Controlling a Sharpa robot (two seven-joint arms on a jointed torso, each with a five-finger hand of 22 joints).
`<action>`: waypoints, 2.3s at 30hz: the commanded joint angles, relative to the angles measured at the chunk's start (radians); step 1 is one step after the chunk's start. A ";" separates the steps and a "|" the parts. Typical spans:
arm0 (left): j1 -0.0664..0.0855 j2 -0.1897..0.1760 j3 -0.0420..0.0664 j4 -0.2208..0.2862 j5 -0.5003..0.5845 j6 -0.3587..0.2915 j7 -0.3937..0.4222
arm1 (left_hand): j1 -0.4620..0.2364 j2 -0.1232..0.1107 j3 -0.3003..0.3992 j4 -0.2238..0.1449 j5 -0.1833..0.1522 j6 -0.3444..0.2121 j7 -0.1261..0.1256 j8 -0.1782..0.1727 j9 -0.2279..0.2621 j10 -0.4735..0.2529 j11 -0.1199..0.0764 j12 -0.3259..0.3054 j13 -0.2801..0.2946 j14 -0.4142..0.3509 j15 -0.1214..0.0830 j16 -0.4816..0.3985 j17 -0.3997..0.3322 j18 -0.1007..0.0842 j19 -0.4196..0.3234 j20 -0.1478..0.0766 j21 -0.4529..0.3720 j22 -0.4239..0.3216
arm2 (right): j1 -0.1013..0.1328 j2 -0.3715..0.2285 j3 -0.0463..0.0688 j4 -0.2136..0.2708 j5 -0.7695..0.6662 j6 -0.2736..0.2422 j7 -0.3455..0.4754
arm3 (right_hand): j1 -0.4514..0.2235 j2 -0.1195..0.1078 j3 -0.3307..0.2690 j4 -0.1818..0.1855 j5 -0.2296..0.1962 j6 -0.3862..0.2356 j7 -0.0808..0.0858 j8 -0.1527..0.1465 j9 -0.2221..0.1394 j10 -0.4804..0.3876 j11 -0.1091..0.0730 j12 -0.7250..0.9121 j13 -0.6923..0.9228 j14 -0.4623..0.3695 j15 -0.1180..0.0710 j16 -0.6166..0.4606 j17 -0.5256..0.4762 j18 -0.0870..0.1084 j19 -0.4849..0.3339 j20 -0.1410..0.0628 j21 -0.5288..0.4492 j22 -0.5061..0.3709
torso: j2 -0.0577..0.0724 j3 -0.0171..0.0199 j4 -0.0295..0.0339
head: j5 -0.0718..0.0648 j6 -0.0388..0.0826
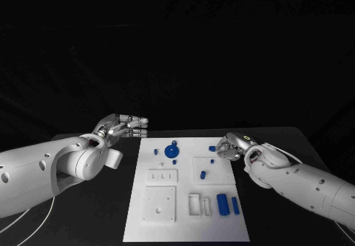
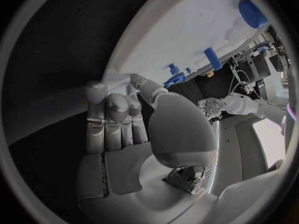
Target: Assemble the parts on the task board
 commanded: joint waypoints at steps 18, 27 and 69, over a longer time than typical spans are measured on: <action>0.000 0.000 0.001 0.002 -0.004 0.016 0.004 | 0.006 0.002 0.001 -0.007 0.006 -0.008 -0.001 0.004 0.001 0.005 0.002 0.005 0.001 0.004 -0.002 0.005 0.001 -0.013 0.000 -0.001 0.004 -0.001 | -0.004 0.002 0.000 -0.007 -0.027 -0.069 -0.048 | -0.011 -0.032 -0.109 0.093 -0.068 -0.102 0.023 0.000 -0.002 -0.022 0.008 -0.034 -0.026 -0.001 0.006 -0.014 -0.008 0.007 0.052 0.004 -0.021 0.058 | 0.001 0.0003 0.0013 | -0.003 0.004; 0.000 0.001 0.001 0.002 -0.004 0.017 0.004 | 0.006 0.002 0.001 -0.007 0.006 -0.008 -0.001 0.004 0.001 0.005 0.002 0.005 0.001 0.004 -0.002 0.005 0.001 -0.013 0.000 -0.001 0.004 -0.001 | -0.004 0.018 0.000 -0.018 -0.019 -0.076 -0.051 | 0.013 -0.037 -0.220 0.150 -0.090 -0.182 0.041 0.000 -0.005 -0.045 0.022 -0.057 -0.055 -0.006 0.017 -0.025 -0.018 0.023 0.051 0.018 -0.041 0.057 | 0.001 0.0001 0.0008 | -0.002 0.005; 0.000 0.002 0.001 0.001 -0.004 0.020 -0.004 | 0.008 0.001 0.001 -0.007 0.006 -0.008 -0.001 0.005 0.002 0.004 0.002 0.005 0.001 0.004 -0.002 0.005 0.001 -0.013 0.000 -0.001 0.004 -0.001 | -0.009 0.054 -0.007 -0.054 0.000 0.003 -0.024 | 0.000 -0.010 -0.033 0.074 -0.058 -0.065 0.016 0.001 -0.005 -0.031 0.004 -0.026 -0.041 -0.004 0.003 -0.014 -0.006 0.006 0.051 0.004 -0.025 0.066 | 0.000 0.0004 0.0004 | 0.001 -0.003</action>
